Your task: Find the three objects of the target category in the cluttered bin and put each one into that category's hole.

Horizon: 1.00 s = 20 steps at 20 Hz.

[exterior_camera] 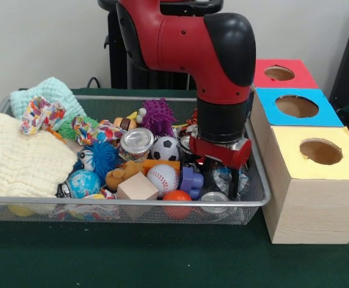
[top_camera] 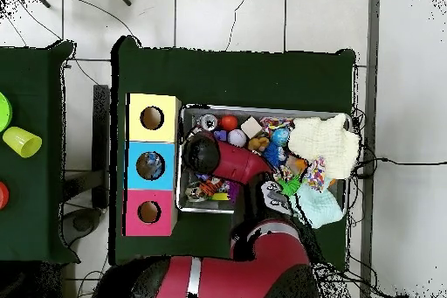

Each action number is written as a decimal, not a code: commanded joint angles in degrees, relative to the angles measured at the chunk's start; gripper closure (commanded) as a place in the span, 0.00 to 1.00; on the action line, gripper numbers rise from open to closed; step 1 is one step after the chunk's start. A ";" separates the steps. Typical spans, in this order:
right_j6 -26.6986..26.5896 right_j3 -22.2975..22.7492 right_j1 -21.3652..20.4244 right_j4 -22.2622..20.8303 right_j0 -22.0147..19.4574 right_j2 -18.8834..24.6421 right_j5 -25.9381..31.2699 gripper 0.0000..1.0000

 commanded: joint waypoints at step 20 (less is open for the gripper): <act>11.87 7.68 -1.08 3.43 4.20 7.57 -6.48 0.00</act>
